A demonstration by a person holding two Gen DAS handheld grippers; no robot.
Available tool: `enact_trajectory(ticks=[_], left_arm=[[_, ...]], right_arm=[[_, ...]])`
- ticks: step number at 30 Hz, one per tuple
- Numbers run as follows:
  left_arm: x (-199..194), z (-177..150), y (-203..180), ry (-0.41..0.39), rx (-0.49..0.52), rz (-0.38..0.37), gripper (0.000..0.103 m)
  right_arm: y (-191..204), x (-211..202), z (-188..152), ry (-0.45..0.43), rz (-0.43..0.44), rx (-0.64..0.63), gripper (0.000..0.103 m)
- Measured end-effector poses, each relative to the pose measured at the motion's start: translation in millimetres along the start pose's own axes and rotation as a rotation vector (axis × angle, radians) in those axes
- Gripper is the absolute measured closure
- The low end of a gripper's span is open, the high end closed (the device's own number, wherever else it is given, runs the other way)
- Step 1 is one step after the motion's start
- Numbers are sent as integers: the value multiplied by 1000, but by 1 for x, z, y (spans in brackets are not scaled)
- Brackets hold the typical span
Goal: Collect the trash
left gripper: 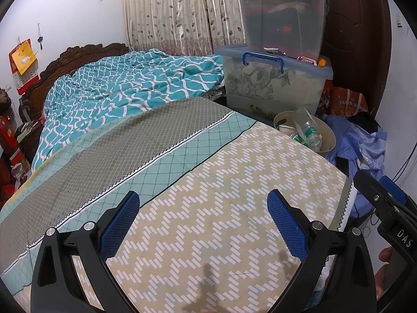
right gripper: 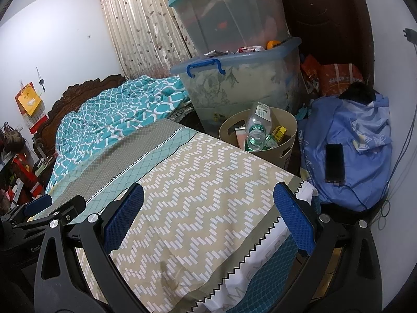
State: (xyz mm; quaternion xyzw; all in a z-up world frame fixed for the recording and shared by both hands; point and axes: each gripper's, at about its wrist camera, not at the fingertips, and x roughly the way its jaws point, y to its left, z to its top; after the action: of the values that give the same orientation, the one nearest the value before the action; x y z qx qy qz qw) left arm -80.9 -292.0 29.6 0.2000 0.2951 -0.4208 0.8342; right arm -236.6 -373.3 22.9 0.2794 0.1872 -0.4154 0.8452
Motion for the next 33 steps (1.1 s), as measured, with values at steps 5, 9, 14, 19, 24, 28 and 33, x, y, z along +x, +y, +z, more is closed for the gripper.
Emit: enact_trajectory(ticks=[5, 9, 14, 19, 24, 28, 33], left_arm=[[0, 0, 0, -1, 0, -1, 9], [0, 0, 0, 0, -3, 1, 9], [2, -3, 3, 2, -5, 3, 9], [2, -3, 3, 2, -5, 2, 9], [2, -3, 2, 3, -5, 2, 9], [0, -3, 2, -12, 5, 13, 9], [-1, -6, 0, -17, 18, 5, 9]], right_arm=[[0, 0, 0, 0, 0, -1, 4], [0, 0, 0, 1, 0, -1, 4], [2, 1, -1, 0, 0, -3, 4], [5, 1, -2, 3, 0, -6, 4], [5, 1, -3, 2, 0, -6, 4], [5, 1, -2, 2, 0, -7, 4], [5, 1, -2, 2, 0, -6, 4]])
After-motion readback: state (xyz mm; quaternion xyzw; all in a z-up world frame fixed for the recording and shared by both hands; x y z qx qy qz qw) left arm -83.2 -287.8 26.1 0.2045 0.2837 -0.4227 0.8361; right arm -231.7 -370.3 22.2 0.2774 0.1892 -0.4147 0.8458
